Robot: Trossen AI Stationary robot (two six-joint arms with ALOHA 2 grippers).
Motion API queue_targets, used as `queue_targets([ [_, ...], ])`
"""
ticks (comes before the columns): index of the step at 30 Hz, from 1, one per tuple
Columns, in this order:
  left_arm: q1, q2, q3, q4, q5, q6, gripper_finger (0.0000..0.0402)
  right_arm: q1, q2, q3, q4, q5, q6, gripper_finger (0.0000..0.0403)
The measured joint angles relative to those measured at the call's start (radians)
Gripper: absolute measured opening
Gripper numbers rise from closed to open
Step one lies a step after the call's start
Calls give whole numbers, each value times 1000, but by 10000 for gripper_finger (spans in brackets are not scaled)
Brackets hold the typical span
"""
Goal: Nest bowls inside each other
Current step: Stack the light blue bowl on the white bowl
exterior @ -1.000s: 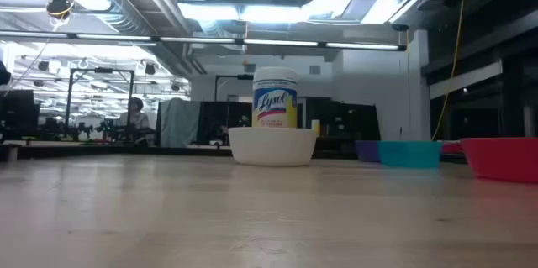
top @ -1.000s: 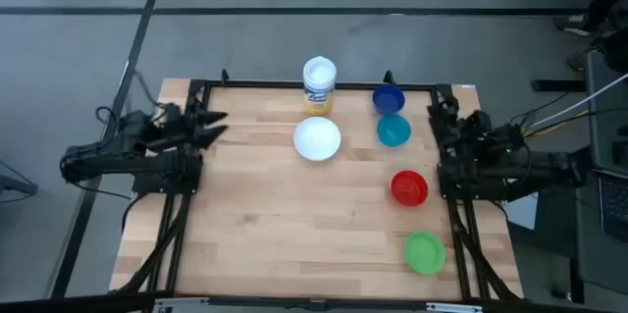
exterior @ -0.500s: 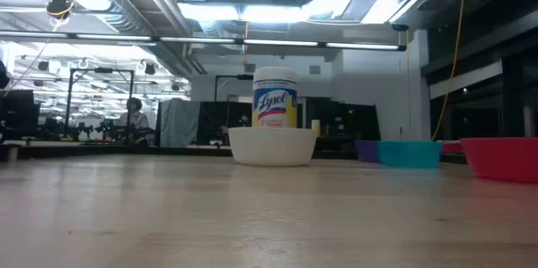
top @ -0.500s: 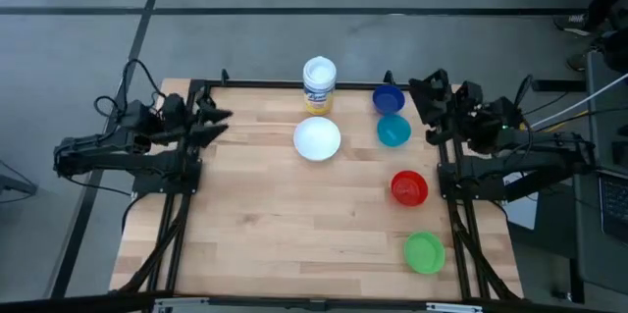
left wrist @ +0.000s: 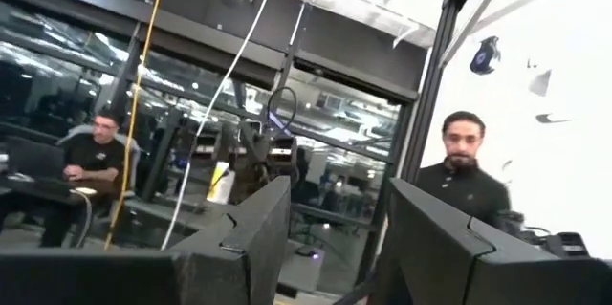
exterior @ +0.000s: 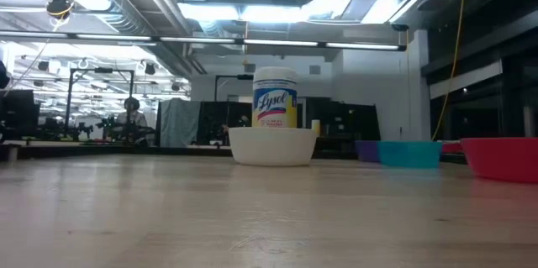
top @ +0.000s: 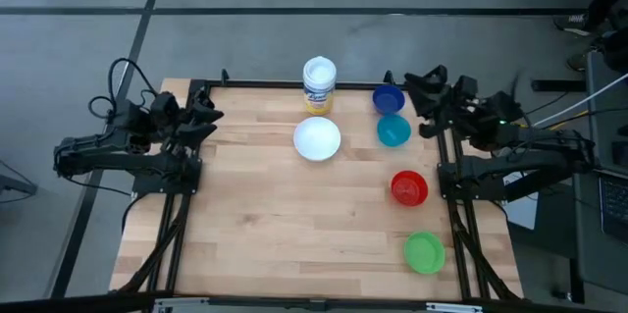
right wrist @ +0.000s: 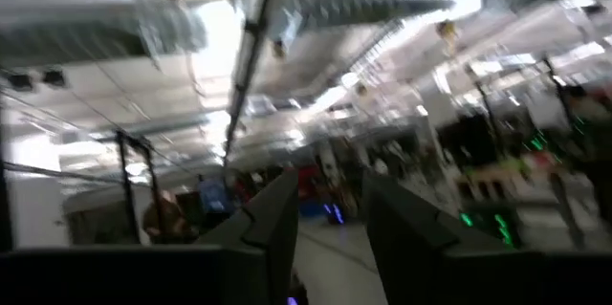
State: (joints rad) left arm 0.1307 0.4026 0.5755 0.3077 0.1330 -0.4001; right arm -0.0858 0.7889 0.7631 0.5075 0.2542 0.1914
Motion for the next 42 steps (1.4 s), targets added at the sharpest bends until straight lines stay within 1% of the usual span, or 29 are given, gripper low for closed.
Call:
queue_targets([
  [2, 0, 4, 0, -23, -12, -10, 171, -9, 15, 0, -14, 28, 19, 116],
  [5, 0, 7, 0, -61, -106, -65, 171, -30, 30, 2, 2, 69, 5, 111],
  [7, 0, 12, 0, -119, -161, -84, 171, -47, 42, 13, -6, 94, -13, 108],
  [9, 1, 24, 0, -187, -211, -56, 171, -67, 54, 28, -36, 97, -16, 105],
  [12, 3, 33, 0, -306, -392, -34, 171, -101, 75, 60, -112, 96, -16, 99],
  [14, 3, 40, 0, -358, -505, -16, 171, -116, 92, 80, -159, 78, -16, 94],
  [16, 3, 40, 0, -393, -585, -17, 171, -128, 108, 97, -184, 56, -15, 90],
  [17, 3, 40, 0, -400, -606, -27, 171, -133, 114, 101, -185, 43, -12, 88],
  [21, 3, 37, 0, -410, -609, -52, 171, -156, 135, 109, -183, 17, 8, 82],
  [25, 3, 38, 0, -410, -502, -34, 171, -169, 146, 109, -186, 15, 10, 78],
  [27, 3, 39, 0, -417, -483, -30, 171, -177, 153, 110, -190, 14, 10, 77],
  [29, 3, 39, 0, -449, -475, -40, 171, -193, 157, 111, -230, 15, 11, 77],
  [31, 2, 39, 0, -519, -489, -54, 171, -219, 158, 112, -347, 35, 64, 77],
  [33, 3, 50, 0, -644, -535, -87, 171, -249, 160, 112, -531, 47, 151, 75],
  [35, 3, 70, 0, -779, -555, -100, 171, -274, 165, 111, -698, 28, 213, 72],
  [38, 3, 111, 0, -933, -554, -100, 171, -294, 181, 111, -860, -10, 261, 67],
  [42, 3, 150, 0, -1036, -585, -77, 171, -324, 189, 111, -1006, -38, 278, 68],
])
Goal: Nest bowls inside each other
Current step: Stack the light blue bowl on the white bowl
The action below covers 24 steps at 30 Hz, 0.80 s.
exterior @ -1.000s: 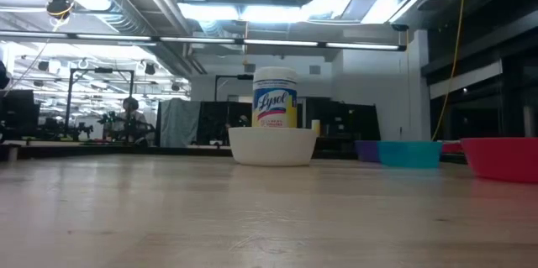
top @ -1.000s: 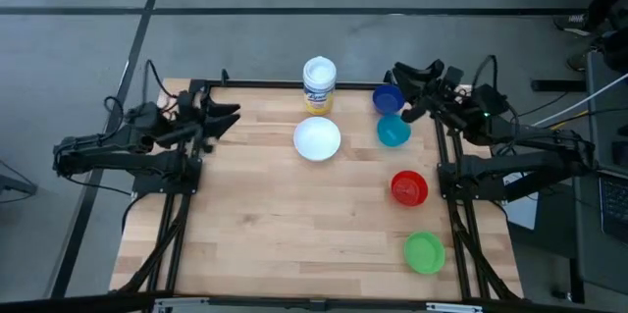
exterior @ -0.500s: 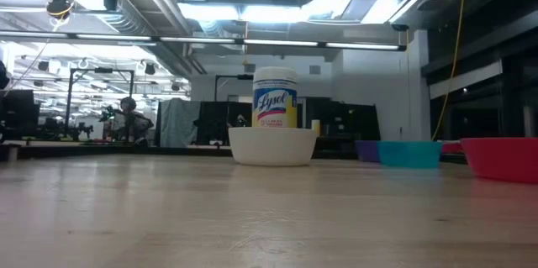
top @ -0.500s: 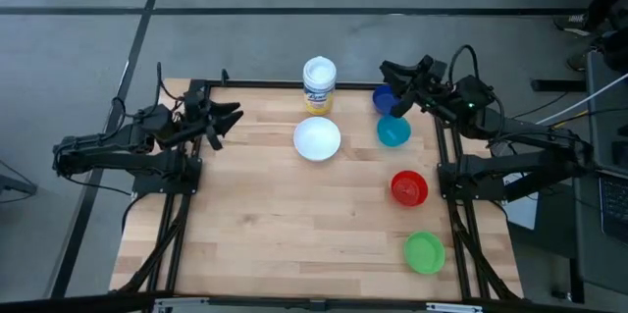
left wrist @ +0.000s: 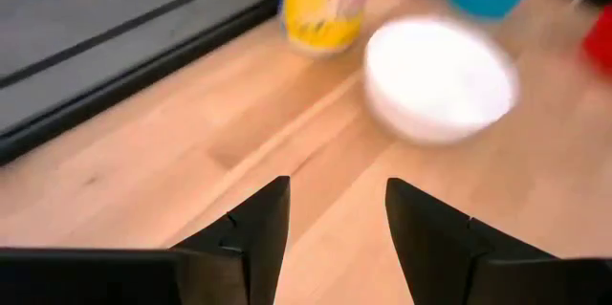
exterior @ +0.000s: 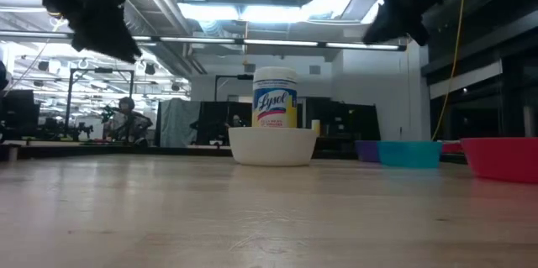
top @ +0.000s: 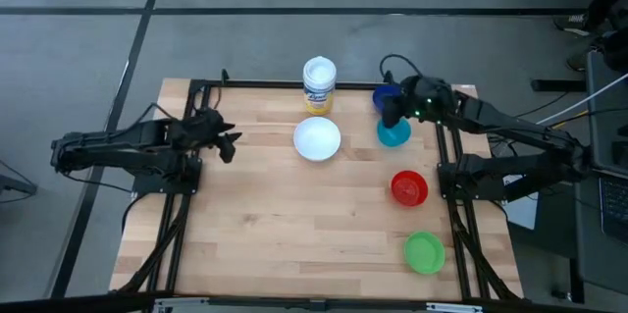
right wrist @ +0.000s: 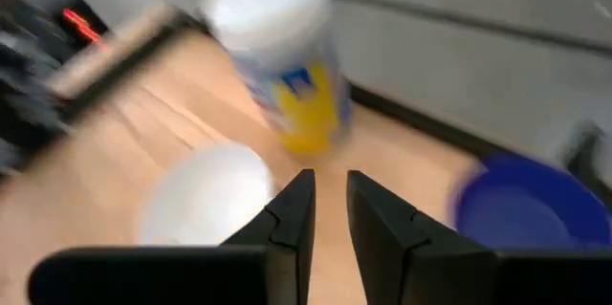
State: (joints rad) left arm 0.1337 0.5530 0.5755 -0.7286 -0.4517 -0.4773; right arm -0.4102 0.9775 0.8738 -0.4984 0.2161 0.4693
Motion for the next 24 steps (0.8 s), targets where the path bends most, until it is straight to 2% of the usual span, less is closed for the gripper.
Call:
queue_targets([
  [3, 0, 28, -2, -98, -54, -16, 171, -26, 4, 0, -106, -25, 19, 76],
  [9, 0, 30, -3, -72, -62, -15, 171, -42, 25, 0, -191, -63, 40, 103],
  [13, -5, 25, -5, -66, -50, -56, 171, -42, 91, 0, -257, -92, 38, 120],
  [16, -31, 24, -53, -38, -42, -87, 171, -42, 151, 0, -241, -147, 27, 129],
  [24, -112, 30, -273, 236, -83, -216, 171, -38, 276, 0, -115, -248, 17, 132],
])
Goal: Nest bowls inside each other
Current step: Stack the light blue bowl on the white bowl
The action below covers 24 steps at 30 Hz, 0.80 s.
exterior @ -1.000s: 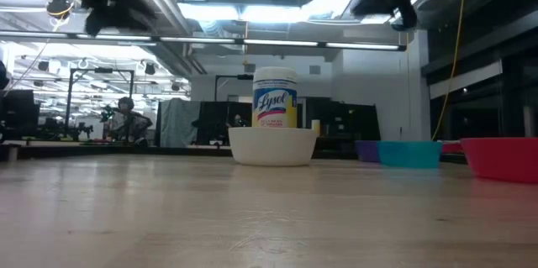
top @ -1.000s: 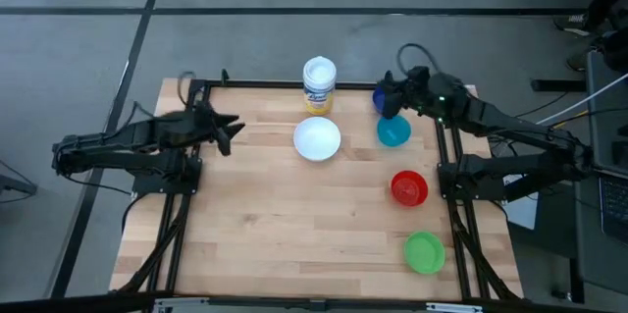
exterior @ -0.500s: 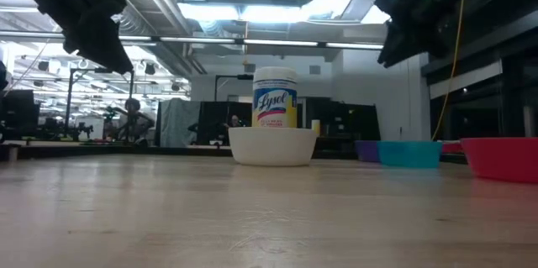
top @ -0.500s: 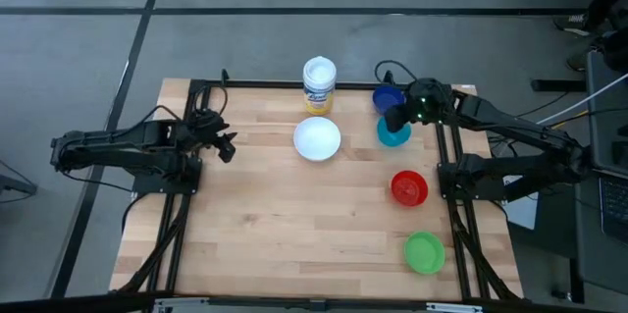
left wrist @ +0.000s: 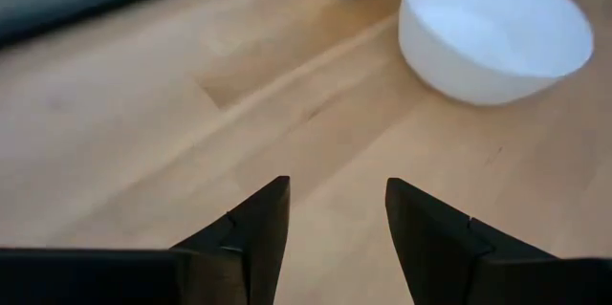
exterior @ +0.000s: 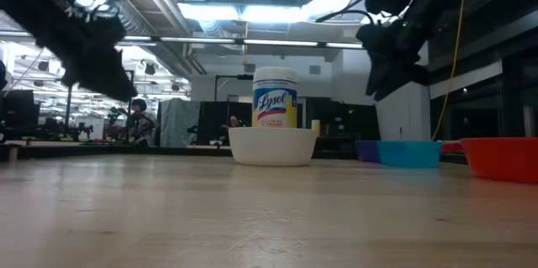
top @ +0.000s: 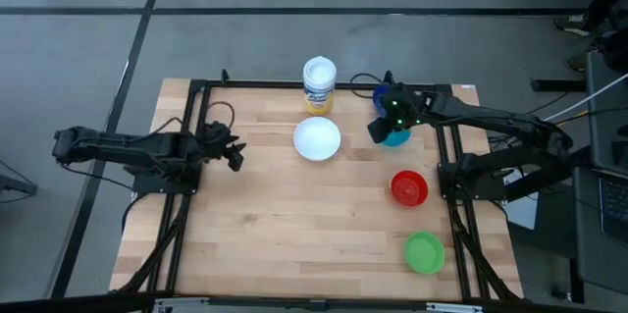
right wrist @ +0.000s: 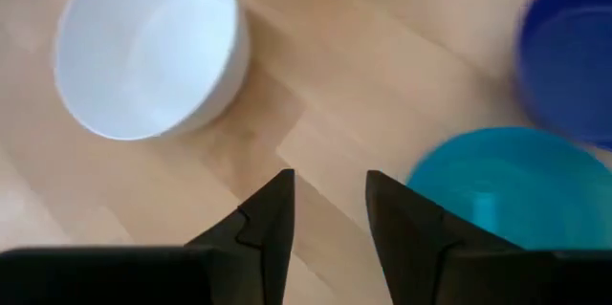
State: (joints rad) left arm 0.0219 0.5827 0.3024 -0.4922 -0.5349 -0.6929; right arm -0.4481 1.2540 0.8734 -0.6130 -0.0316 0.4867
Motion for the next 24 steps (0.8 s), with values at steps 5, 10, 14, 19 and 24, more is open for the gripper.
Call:
queue_targets([
  [5, -44, -1, -133, 141, -2, -112, 171, 0, 49, 0, 6, -35, 8, 120],
  [10, -70, -1, -166, 186, -44, -146, 171, 0, 90, 0, 7, -59, 53, 115],
  [14, -74, -1, -166, 186, -63, -143, 171, -5, 125, 0, -6, -59, 91, 121],
  [19, -74, -1, -166, 186, -63, -142, 171, -12, 176, 0, -16, -55, 134, 130],
  [24, -74, -1, -166, 186, -63, -140, 171, -22, 200, 0, -15, -62, 135, 131],
])
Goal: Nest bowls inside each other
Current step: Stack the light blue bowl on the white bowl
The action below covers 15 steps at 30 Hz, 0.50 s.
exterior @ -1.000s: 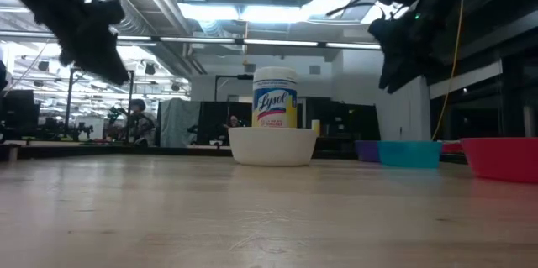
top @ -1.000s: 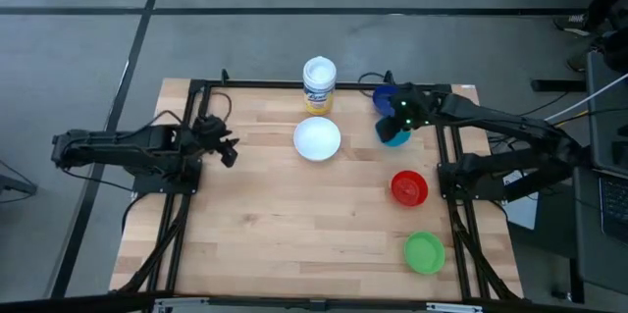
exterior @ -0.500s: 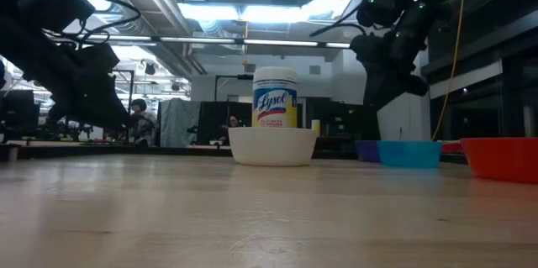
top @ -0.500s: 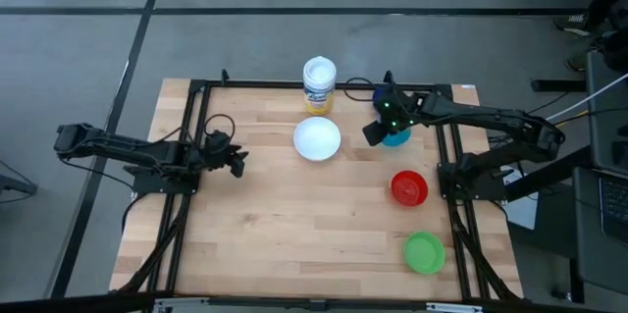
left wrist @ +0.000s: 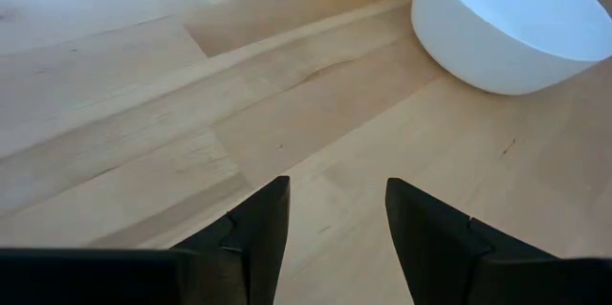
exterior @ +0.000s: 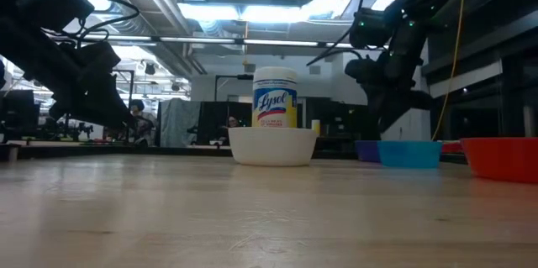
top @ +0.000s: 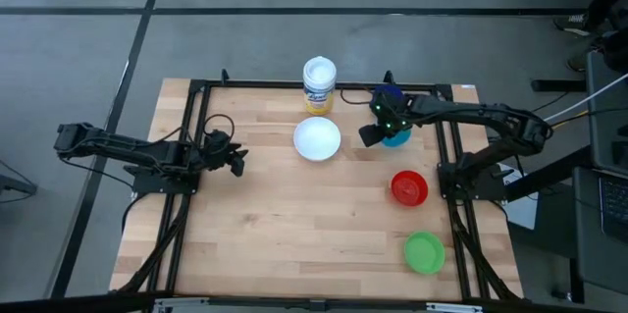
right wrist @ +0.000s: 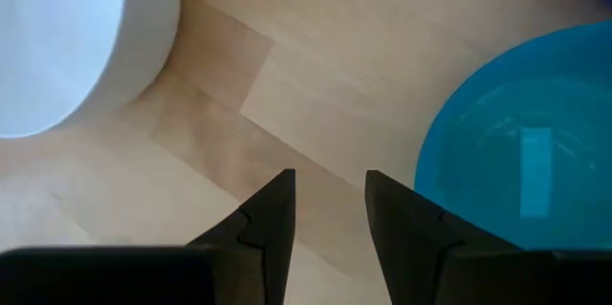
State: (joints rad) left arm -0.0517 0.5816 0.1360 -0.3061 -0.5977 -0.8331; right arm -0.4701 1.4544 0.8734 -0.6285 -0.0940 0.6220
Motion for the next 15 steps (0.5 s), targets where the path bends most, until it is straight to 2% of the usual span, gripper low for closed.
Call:
queue_targets([
  [5, 0, 0, 0, 0, 13, 9, 171, -35, 0, 0, 6, -10, 2, 123],
  [9, 0, 0, 0, -3, 13, 9, 171, -88, 0, 7, 75, -78, 2, 120],
  [15, 1, 0, 0, -16, 14, 32, 171, -130, -1, 98, 52, -35, -36, 128],
])
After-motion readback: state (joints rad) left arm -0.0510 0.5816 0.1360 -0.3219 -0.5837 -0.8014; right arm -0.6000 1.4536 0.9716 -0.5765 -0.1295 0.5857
